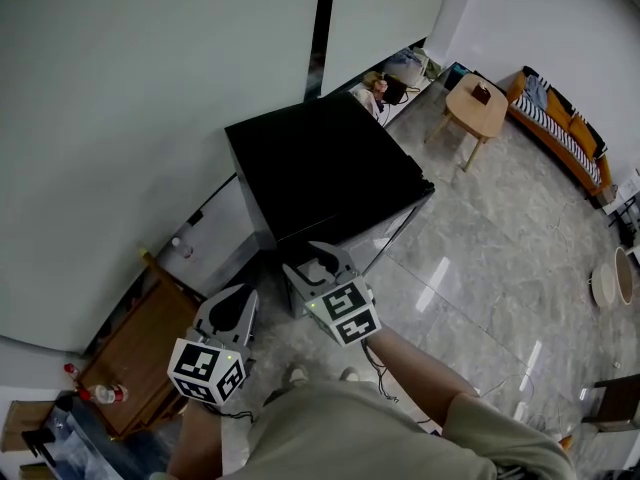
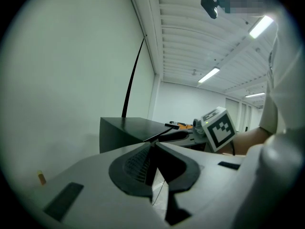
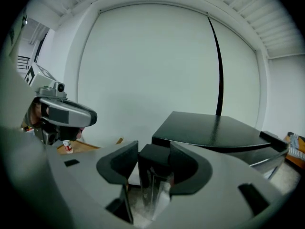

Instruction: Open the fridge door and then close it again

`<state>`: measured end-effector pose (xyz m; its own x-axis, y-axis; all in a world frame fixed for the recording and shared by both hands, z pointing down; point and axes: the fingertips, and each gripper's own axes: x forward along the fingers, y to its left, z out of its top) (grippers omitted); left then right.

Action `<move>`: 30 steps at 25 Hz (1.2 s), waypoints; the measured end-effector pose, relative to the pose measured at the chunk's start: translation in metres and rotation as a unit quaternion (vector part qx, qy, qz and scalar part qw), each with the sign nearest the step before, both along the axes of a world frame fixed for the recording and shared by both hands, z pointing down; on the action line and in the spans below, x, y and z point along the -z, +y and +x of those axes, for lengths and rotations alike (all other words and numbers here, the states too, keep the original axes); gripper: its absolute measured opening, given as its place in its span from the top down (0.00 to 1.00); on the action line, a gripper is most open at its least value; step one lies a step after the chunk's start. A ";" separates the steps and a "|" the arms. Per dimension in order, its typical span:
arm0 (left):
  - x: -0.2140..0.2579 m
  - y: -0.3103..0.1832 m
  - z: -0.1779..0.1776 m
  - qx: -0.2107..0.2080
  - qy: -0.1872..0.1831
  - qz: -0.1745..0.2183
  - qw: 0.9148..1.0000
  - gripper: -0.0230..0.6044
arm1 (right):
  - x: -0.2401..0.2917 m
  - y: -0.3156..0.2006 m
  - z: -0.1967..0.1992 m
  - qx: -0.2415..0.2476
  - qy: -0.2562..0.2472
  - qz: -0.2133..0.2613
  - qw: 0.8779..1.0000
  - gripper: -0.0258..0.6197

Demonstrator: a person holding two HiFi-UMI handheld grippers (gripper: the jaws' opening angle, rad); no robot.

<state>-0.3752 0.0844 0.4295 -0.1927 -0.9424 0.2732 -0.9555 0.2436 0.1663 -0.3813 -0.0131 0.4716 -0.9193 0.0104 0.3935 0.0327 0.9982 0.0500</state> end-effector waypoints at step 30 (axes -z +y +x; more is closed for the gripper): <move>0.118 -0.029 0.038 -0.053 -0.113 0.088 0.988 0.92 | 0.161 -0.025 0.096 -0.069 -0.166 -0.018 0.983 0.91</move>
<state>-0.3368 0.0551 0.3119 -0.1270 -0.9898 0.0649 -0.9918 0.1257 -0.0235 -0.2849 -0.0384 0.3103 -0.9907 -0.1150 0.0721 -0.1154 0.9933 -0.0011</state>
